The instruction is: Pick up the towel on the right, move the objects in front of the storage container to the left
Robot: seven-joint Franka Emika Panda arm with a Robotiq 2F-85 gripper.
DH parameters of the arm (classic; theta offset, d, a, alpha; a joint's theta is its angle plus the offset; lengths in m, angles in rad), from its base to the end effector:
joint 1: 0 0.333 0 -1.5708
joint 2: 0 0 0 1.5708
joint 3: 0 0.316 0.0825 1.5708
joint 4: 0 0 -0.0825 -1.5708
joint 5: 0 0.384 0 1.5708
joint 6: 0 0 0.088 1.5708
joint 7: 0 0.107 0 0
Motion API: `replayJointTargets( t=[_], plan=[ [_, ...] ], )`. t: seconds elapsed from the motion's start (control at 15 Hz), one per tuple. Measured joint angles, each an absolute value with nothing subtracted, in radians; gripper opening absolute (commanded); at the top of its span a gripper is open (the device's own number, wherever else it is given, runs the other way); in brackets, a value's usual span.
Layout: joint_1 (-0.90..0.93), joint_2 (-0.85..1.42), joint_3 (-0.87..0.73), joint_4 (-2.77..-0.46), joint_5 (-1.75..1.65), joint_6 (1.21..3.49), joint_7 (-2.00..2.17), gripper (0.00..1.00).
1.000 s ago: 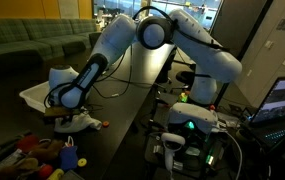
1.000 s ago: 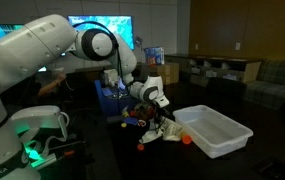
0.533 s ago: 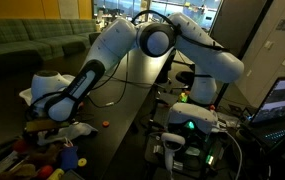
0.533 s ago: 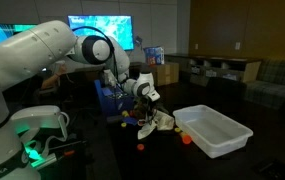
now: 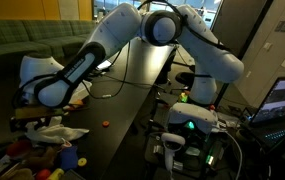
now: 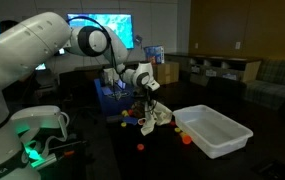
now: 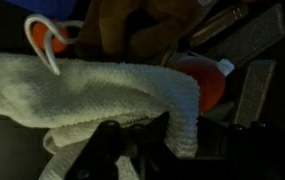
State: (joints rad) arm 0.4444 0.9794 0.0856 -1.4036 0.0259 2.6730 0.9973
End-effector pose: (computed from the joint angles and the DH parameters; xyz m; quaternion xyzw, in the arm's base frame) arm 0.6528 0.3645 0.1431 -0.9531 0.2622 -0.0776 0.1295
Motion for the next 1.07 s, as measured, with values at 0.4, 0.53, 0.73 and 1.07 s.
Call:
replayJointTargets(
  t=[0.4,0.53,0.73,1.07],
  plan=[
    [0.288,0.726,0.151,-1.69,0.116,2.673,0.78,0.04],
    [0.245,0.65,0.152,-1.793,0.17,2.673,0.729,0.04],
    [0.191,0.539,0.13,-1.953,0.224,2.673,0.699,0.04],
    [0.144,0.37,-0.005,-2.208,0.23,2.676,0.705,0.04]
  ],
)
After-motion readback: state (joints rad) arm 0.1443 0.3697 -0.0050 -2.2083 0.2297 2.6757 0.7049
